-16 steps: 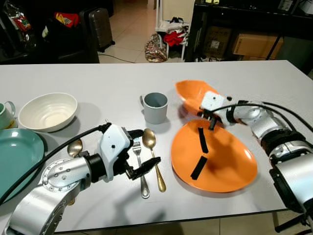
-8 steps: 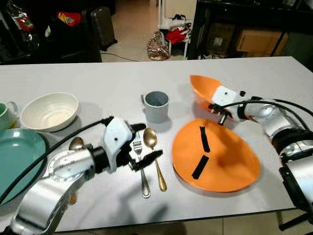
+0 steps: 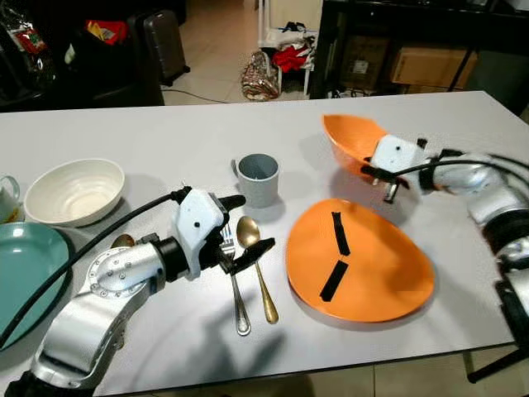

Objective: Setting the table

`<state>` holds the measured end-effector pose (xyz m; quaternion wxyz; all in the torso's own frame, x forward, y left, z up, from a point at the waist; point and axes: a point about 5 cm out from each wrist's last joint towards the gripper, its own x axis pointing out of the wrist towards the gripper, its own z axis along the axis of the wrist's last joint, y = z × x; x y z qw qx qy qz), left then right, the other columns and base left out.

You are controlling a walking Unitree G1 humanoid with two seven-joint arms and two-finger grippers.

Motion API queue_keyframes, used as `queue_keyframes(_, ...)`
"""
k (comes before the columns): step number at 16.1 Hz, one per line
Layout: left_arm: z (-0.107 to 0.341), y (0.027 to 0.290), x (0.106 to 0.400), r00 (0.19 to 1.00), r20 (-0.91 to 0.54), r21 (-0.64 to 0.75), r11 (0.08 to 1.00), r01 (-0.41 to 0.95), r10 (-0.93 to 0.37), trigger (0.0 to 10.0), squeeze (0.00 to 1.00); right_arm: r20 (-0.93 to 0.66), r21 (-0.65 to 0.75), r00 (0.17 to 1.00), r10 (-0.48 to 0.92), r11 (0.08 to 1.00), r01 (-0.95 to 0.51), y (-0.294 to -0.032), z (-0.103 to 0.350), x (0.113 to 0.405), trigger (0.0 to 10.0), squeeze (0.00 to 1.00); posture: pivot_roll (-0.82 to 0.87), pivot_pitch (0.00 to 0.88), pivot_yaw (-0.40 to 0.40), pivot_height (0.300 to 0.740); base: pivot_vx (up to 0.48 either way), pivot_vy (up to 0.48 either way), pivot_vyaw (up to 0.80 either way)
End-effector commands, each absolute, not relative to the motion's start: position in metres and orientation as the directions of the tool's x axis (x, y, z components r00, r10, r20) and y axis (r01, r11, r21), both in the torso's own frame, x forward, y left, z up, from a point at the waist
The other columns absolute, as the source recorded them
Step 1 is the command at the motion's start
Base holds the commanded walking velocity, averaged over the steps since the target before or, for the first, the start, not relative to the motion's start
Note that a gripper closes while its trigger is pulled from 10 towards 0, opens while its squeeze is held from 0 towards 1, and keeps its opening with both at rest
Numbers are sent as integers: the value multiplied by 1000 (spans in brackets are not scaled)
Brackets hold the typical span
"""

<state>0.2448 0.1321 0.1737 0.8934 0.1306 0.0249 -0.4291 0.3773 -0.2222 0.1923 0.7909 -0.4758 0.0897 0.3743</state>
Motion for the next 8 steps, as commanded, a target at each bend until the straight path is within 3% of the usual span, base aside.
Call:
queue_keyframes(1, 175, 132, 246, 636, -152, 227, 600, 767, -756, 10000, 0, -472, -722, 680, 561, 197, -663, -216, 209, 376, 0, 0, -93, 0, 17, 740, 0, 0, 0)
queue_keyframes(4, 174, 134, 241, 646, -147, 224, 611, 759, -749, 10000, 0, -548, -698, 571, 611, 43, -715, -213, 218, 345, 0, 0, -106, 0, 6, 740, 0, 0, 0)
queue_keyframes(8, 174, 134, 238, 641, -153, 225, 605, 764, -752, 10000, 0, -634, -621, 452, 628, -64, -781, -202, 210, 297, 0, 0, -111, 0, 9, 740, 0, 0, 0)
